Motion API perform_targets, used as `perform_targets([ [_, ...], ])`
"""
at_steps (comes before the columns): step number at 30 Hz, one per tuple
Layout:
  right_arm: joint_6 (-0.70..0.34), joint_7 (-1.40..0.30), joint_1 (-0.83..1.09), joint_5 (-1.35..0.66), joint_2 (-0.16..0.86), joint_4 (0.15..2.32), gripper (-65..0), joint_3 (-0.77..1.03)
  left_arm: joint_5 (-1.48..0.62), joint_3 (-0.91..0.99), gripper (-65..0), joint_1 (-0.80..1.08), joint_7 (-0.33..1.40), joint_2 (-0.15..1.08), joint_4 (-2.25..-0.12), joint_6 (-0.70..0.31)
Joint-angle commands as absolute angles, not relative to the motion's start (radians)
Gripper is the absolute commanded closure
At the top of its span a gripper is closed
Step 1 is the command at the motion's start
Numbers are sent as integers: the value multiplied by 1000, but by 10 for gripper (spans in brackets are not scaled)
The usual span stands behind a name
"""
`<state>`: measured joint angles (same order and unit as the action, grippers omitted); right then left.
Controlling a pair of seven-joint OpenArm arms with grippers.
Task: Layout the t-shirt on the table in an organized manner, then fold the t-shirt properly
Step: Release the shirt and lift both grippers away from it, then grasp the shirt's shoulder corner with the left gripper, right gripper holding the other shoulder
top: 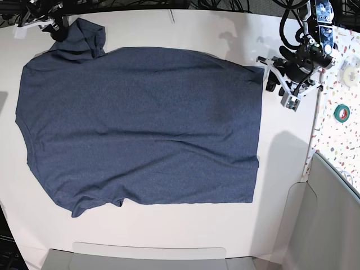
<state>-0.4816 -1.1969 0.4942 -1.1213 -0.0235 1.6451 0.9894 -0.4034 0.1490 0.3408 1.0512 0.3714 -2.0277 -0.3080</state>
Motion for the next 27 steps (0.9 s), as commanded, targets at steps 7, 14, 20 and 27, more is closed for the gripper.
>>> perform_targets([
  [7, -466, -1201, 521, -1095, 35, 1652, 0, 995, -404, 298, -215, 358, 1044, 311, -2038, -306],
  [14, -466, -1201, 521, -1095, 28, 1652, 0, 992, -404, 433, -215, 257, 1135, 150, -1982, -306],
  [20, -466, -1201, 518, -1095, 30, 1652, 0, 992, -406, 437, -216, 137, 1316, 74, -1890, -306],
  [27, -466, -1201, 521, -1092, 31, 1650, 0, 992, -415, 435, -217, 136, 1396, 68, -1837, -306],
])
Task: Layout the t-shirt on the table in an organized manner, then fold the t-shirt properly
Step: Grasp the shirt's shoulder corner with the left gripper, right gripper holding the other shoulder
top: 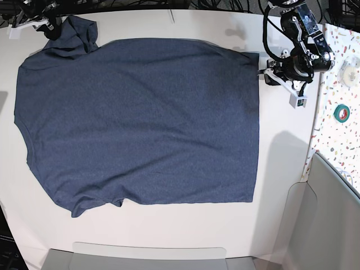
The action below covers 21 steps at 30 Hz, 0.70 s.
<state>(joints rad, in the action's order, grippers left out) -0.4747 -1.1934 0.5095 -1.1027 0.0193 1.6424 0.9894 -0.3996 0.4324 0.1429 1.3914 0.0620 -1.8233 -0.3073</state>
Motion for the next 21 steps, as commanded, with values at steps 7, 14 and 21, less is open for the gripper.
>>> perform_targets([
  [7, -469, -1201, 512, -1010, 22, 1650, 0, 992, -707, 443, -217, 162, 1396, 110, -1739, -306],
  [14, -470, -1201, 512, -1006, 10, 1650, 0, 992, -854, 443, -217, 191, 1396, 153, -1567, -306],
  [21, -470, -1201, 513, -1006, 10, 1650, 0, 992, -855, 441, -217, 248, 1396, 176, -1561, -306],
])
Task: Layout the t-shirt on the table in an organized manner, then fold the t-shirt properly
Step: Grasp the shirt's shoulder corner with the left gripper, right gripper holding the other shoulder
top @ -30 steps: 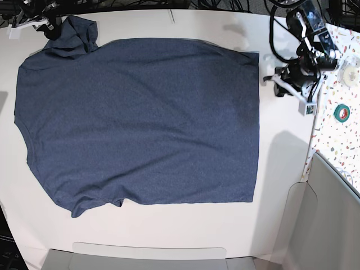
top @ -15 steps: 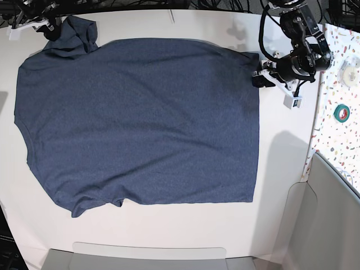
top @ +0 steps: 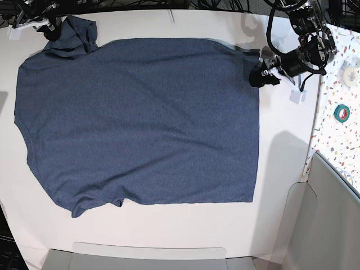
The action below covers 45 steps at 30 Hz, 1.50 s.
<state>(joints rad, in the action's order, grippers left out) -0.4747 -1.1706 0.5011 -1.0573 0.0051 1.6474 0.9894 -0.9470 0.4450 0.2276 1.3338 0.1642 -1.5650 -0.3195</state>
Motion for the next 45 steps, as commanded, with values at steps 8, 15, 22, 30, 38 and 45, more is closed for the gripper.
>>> perform_targets([
  [8, -470, -1201, 513, -1006, 10, 1650, 0, 992, -857, 433, -217, 289, 1396, 234, -1563, -306],
  [15, -470, -1201, 513, -1006, 10, 1650, 0, 992, -857, 430, -216, 323, 1396, 243, -1563, -306],
  [22, -470, -1201, 513, -1006, 10, 1650, 0, 992, -855, 331, -215, 364, 1396, 266, -1564, -306],
  [30, -470, -1201, 512, -1006, 10, 1650, 0, 992, -855, 257, -215, 386, 1396, 268, -1564, -306],
  [38, -470, -1201, 512, -1006, 10, 1650, 0, 992, -855, 219, -215, 398, 1396, 268, -1564, -306],
  [45, -470, -1201, 507, -1006, 10, 1650, 0, 992, -855, 219, -214, 420, 1396, 283, -1564, -306],
])
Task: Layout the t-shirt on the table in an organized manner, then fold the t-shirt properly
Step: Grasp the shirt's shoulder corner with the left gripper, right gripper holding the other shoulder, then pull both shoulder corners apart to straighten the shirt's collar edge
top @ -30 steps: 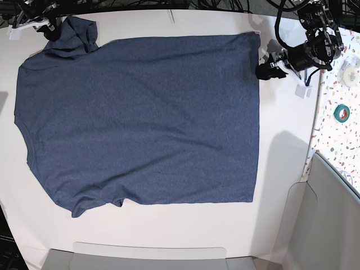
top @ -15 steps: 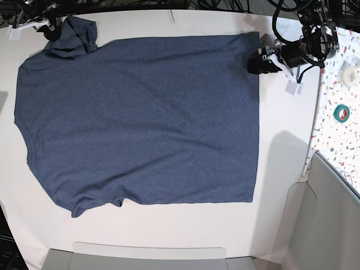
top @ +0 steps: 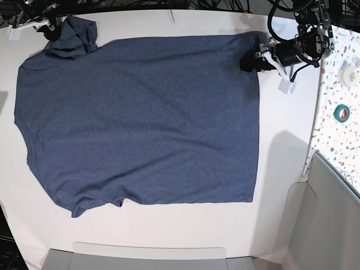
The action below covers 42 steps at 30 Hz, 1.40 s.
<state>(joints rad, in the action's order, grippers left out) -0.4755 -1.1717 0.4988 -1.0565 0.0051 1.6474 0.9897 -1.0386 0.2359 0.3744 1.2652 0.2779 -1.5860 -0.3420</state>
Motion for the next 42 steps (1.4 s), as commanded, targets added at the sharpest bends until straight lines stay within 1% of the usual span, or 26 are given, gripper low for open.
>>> perform_targets([
  [1, -470, -1201, 504, -1006, 10, 1650, 0, 992, -855, 217, -214, 424, 1396, 288, -1564, -306],
  [11, -469, -1201, 499, -1004, 10, 1650, 0, 992, -857, 216, -214, 421, 1396, 291, -1564, -306],
  [20, -469, -1201, 499, -1004, 8, 1650, 0, 992, -857, 108, -214, 415, 1396, 303, -1578, -306],
  [26, -469, -1201, 499, -1004, 8, 1650, 0, 992, -857, 97, -213, 414, 1396, 305, -1578, -306],
  [28, -469, -1201, 499, -1004, 8, 1650, 0, 992, -857, 97, -196, 414, 1396, 306, -1578, -306],
  [32, -469, -1201, 499, -1004, 8, 1650, 0, 992, -857, 99, -128, 414, 1396, 308, -1578, -306],
  [35, -469, -1201, 506, -1004, 10, 1652, 0, 992, -857, 104, -66, 414, 1396, 309, -1578, -306],
  [37, -469, -1201, 509, -1004, 10, 1652, 0, 992, -857, 105, -6, 414, 1396, 309, -1586, -306],
  [40, -470, -1213, 524, -1007, 10, 1653, 0, 992, -857, 105, 0, 414, 1396, 309, -1635, -306],
  [42, -472, -1257, 524, -1010, 10, 1655, 0, 998, -857, 107, 0, 414, 1396, 309, -1669, -306],
])
